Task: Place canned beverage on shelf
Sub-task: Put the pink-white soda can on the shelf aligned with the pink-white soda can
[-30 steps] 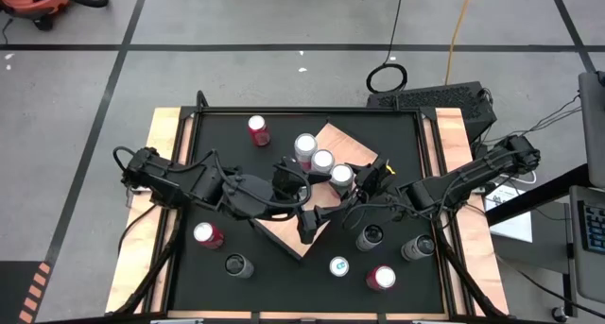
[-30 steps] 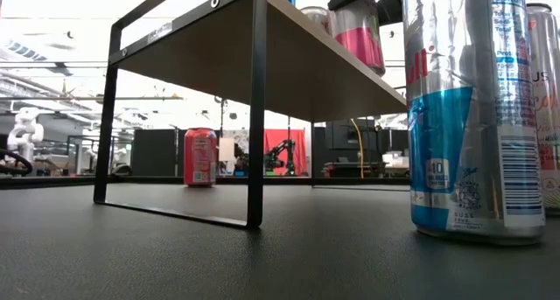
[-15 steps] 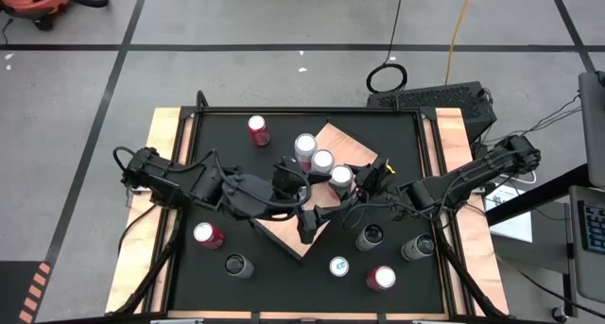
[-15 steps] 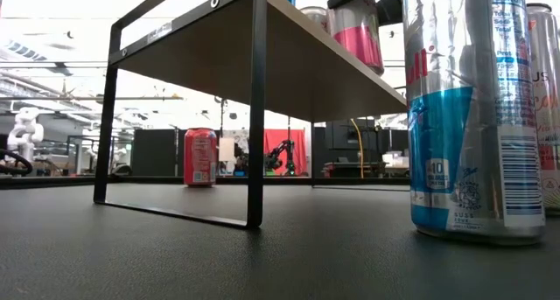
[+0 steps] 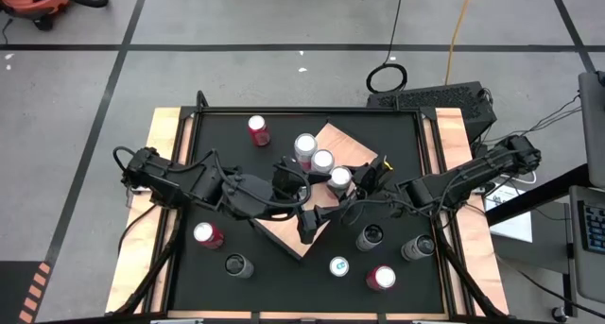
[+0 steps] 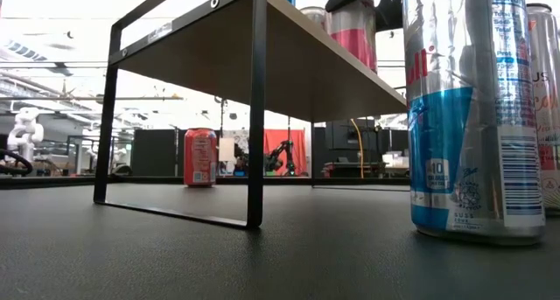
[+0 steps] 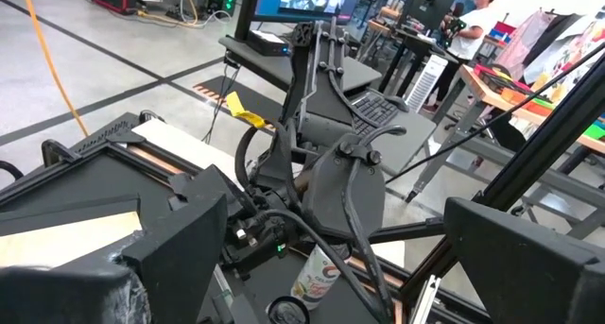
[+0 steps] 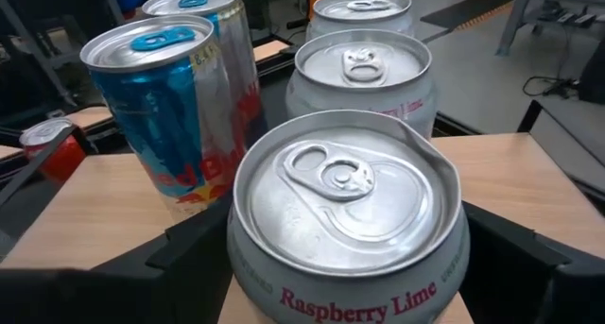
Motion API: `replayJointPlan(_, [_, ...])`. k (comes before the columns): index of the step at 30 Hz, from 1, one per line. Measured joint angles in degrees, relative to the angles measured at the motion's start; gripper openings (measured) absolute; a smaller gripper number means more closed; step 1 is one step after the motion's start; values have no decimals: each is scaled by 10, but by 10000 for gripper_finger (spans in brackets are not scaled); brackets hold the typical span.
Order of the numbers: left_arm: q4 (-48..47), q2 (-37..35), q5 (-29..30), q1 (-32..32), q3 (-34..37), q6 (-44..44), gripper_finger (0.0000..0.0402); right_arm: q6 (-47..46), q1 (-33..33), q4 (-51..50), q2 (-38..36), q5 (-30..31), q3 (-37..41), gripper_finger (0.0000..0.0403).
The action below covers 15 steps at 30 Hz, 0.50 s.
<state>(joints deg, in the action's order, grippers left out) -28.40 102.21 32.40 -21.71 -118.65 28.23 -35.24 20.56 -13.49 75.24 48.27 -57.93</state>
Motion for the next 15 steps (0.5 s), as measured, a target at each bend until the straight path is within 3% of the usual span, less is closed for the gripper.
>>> replayJointPlan(15, [0,0,0,-1,0,0,391,20,-2,-2,-8,-5,0,320])
